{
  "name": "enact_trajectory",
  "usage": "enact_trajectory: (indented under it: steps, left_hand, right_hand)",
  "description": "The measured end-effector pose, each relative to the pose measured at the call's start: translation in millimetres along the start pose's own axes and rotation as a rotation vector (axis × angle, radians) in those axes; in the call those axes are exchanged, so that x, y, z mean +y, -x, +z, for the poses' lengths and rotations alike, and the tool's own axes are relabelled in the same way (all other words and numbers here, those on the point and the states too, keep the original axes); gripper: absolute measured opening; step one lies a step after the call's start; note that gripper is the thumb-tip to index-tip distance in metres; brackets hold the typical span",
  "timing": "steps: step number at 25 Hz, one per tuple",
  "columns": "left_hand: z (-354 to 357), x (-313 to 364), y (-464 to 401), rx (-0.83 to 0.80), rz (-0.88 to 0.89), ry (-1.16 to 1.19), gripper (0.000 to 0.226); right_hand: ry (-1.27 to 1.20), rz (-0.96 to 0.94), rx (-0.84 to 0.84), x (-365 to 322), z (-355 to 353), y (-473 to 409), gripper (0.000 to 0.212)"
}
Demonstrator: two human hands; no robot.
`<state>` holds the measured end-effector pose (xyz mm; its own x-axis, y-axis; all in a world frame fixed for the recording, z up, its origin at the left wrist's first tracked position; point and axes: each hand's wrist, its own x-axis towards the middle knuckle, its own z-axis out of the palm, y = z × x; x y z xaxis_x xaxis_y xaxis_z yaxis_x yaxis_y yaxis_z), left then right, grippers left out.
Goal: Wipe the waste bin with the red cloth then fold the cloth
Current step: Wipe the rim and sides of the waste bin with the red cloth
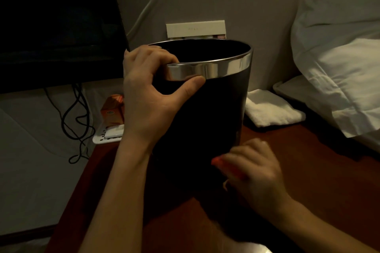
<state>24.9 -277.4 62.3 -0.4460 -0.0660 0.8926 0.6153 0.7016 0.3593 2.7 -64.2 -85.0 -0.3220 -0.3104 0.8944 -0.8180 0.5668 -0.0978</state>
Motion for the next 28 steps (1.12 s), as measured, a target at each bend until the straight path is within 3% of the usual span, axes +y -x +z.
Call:
enact_trajectory:
  steps: [3,6,8,11,16,21,26,28]
  left_hand:
    - [-1,0,-2,-0.007,-0.001,-0.002,0.034]
    - [-2,4,-1,-0.002,0.013,-0.041,0.028]
    - [11,21,4,0.018,0.02,-0.164,0.024]
    - [30,40,8,0.079,-0.001,-0.265,0.026]
    - [3,9,0,0.042,-0.026,-0.008,0.029]
    - [1,8,1,0.021,0.002,-0.01,0.023]
    - [2,9,0,0.025,0.001,-0.015,0.02]
    - [3,8,1,0.032,0.006,-0.018,0.022]
  right_hand:
    - [-0.045,0.098,0.119,-4,-9,-13,0.021]
    - [-0.046,-0.006,-0.1,-10,6,5,0.021]
    - [-0.051,-0.004,-0.156,-6,9,12,0.021]
    - [-0.187,0.177,-0.086,-9,-3,6,0.019]
    - [-0.181,0.415,0.059,2,-26,1,0.022]
    - [-0.146,0.236,0.193,-3,-22,-23,0.022]
    - [-0.145,0.078,-0.071,0,2,3,0.018]
    - [-0.115,0.049,-0.057,3,-2,-3,0.017]
